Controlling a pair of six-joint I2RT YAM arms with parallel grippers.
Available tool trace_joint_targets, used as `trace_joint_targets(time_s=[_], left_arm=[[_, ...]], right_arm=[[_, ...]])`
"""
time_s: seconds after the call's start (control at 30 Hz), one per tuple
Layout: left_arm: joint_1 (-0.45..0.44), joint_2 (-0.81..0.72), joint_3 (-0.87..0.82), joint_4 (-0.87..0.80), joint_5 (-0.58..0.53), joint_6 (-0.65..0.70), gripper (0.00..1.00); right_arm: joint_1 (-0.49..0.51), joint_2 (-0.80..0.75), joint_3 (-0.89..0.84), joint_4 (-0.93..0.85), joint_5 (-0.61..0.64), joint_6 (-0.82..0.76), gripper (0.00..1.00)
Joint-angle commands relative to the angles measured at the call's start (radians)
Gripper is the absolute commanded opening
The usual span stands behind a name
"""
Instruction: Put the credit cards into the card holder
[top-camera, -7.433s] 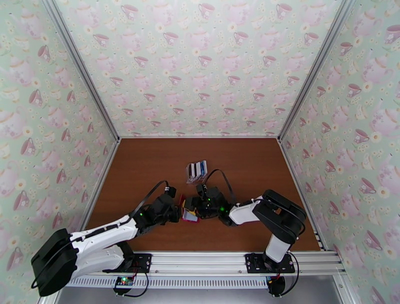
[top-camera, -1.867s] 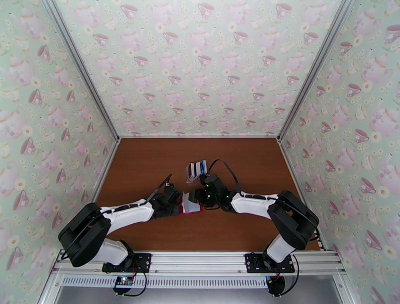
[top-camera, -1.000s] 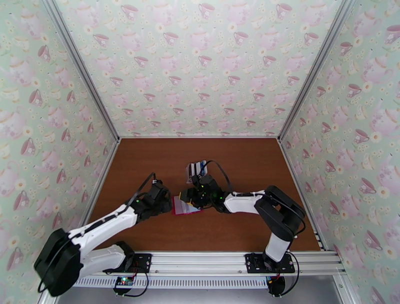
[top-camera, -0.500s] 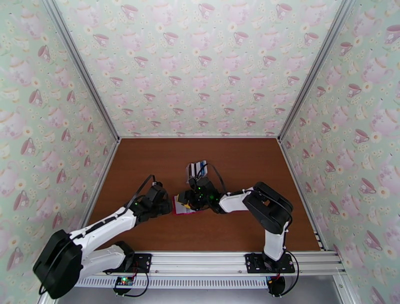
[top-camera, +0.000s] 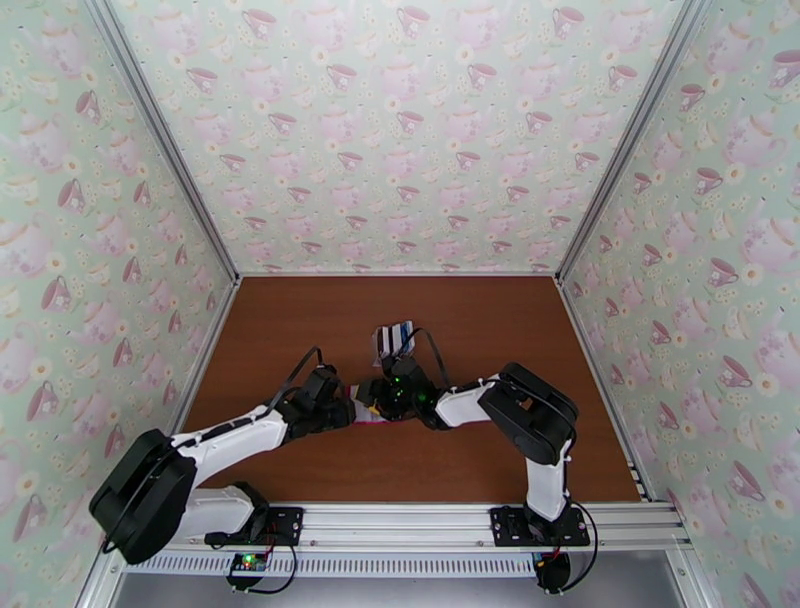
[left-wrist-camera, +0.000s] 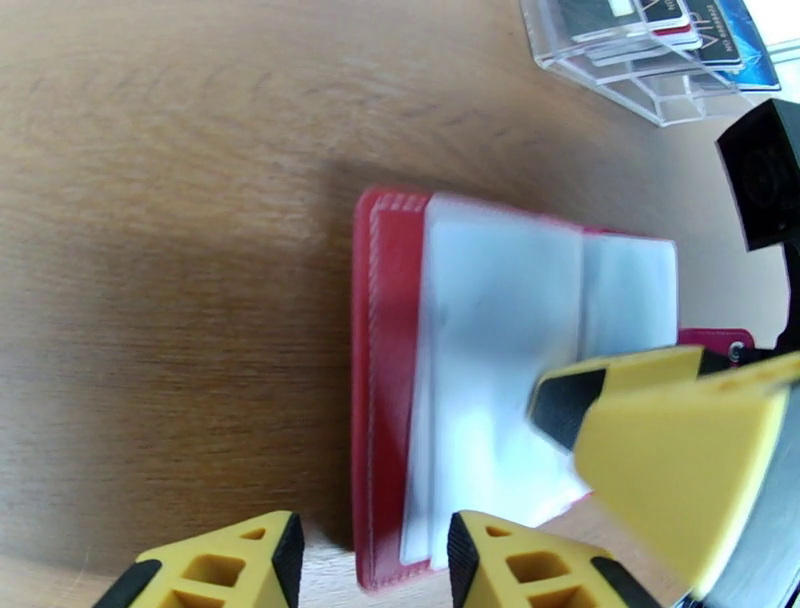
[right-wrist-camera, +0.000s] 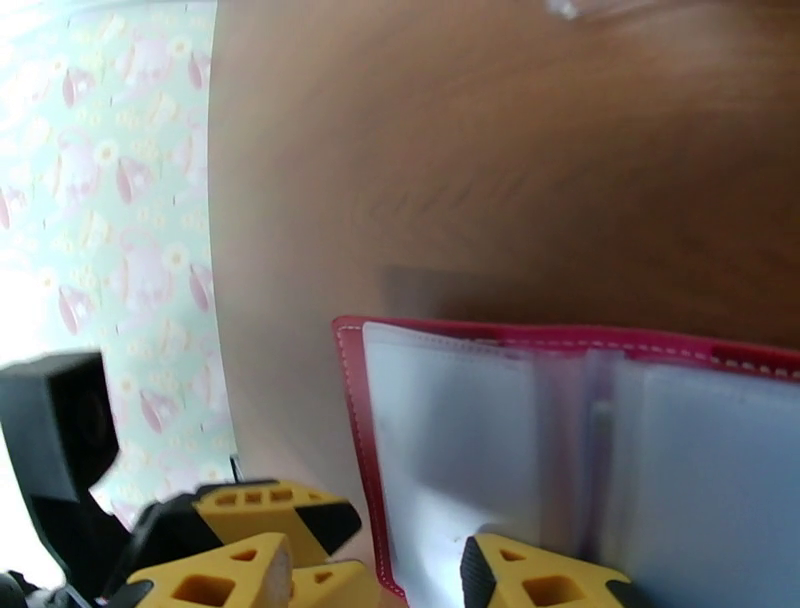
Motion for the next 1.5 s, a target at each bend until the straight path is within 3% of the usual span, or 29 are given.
trace_joint_targets(time_s=[0.0,0.2,0.33,0.4,0.67,0.9,1.27,1.47], left_arm=[[0.007,0.063,0.022,-0.024,-0.021,0.016,0.43],[0.007,0.144,0.045,-0.03,-0.039,0.025,0.38],[0.008,0.11,0.032,-0.035,-0.049,0.017,0.18],[0.007,0.08,0.025,-0.041,-0.058,0.014,0.17],[0.011,-0.037,0.019,-0.064,-0.071,0.014,0.3],[0.014,-0.11,0.018,-0.055,-0.062,0.026,0.49],[0.02,0.083,0.043,0.032,-0.009,0.047,0.5],[0.022,0.146,0.054,0.021,-0.025,0.047,0.44]], right_arm=[[0.002,0.043,-0.029,0.019,0.069,0.058,0.51],[0.001,-0.009,-0.021,0.078,0.012,0.055,0.52],[0.0,-0.084,-0.015,0.01,0.009,0.0,0.53],[0.0,-0.108,0.003,-0.064,0.028,-0.047,0.54],[-0.005,-0.073,0.055,-0.149,0.023,-0.085,0.53],[-0.006,-0.018,0.073,-0.142,0.017,-0.086,0.53],[0.0,0.036,0.071,-0.115,0.019,-0.061,0.53],[0.0,0.03,0.053,-0.116,0.021,-0.054,0.53]])
